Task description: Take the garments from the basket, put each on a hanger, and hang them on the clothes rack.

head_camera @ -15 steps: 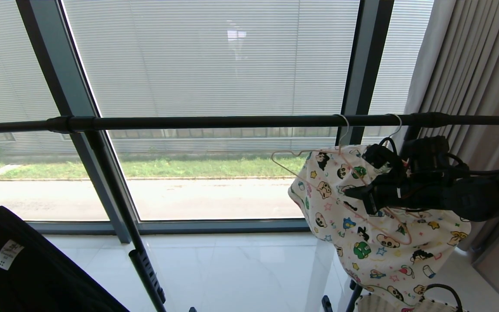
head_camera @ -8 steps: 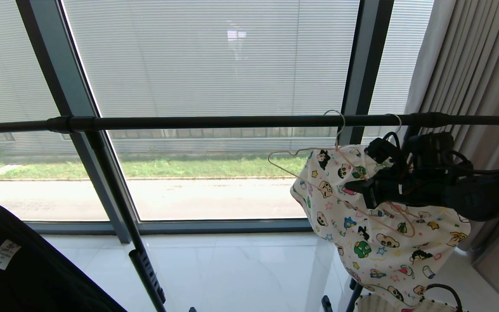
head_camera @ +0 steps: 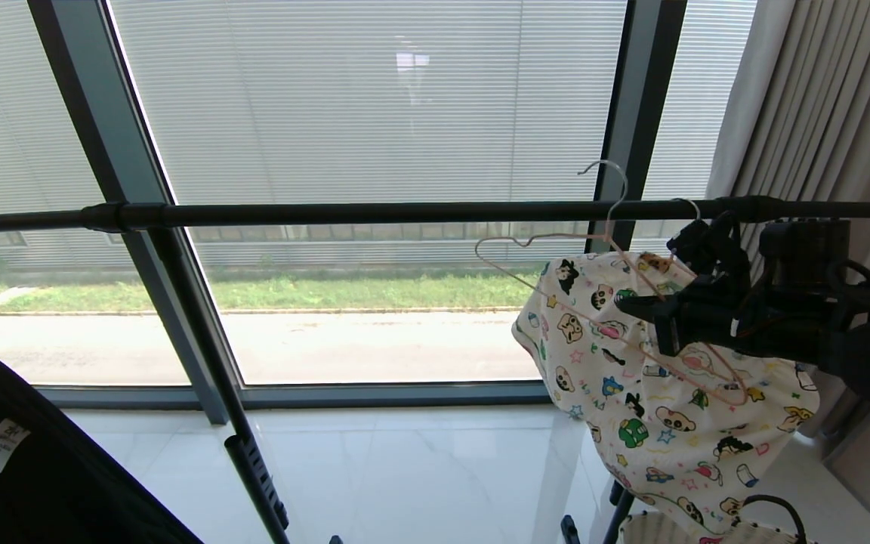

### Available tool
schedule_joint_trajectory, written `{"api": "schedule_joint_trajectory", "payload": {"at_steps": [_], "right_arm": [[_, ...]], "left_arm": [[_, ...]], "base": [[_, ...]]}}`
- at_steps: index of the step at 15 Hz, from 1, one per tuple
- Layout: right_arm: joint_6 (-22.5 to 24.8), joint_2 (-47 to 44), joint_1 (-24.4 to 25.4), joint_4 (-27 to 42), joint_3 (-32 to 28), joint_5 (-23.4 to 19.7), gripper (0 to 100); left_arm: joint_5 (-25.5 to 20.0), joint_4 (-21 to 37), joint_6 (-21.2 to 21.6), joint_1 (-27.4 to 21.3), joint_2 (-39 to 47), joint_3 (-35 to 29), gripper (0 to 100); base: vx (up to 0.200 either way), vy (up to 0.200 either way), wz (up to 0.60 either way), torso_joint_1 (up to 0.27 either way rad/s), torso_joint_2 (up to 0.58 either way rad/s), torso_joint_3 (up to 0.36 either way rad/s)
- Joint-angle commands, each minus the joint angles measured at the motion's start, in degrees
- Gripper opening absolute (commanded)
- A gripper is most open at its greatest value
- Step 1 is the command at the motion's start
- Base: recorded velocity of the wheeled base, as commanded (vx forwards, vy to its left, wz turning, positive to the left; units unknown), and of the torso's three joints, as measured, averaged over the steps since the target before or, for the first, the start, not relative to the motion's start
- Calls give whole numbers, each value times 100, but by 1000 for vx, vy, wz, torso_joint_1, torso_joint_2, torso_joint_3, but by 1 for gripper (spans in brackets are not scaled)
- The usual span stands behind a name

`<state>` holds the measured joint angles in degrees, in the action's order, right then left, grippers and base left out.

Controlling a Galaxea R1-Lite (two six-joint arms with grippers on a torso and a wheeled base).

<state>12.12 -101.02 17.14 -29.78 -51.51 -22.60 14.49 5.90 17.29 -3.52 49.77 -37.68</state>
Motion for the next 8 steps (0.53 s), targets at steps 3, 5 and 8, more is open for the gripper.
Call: {"api": "schedule_joint_trajectory", "payload": {"at_steps": [3, 5, 8], "right_arm": [[-60, 988, 35, -28, 668, 116, 0], [-60, 1471, 44, -28, 1108, 274, 0], [-60, 2219, 44, 60, 1661, 529, 0]], "left_arm": [[1, -1, -6, 1, -20, -11, 0], [10, -1, -6, 10, -12, -11, 0], [18, -1, 56, 10, -3, -11, 0]], "base": [[0, 0, 0, 0, 0, 0], [0, 0, 0, 0, 0, 0], [0, 0, 0, 0, 0, 0]]}}
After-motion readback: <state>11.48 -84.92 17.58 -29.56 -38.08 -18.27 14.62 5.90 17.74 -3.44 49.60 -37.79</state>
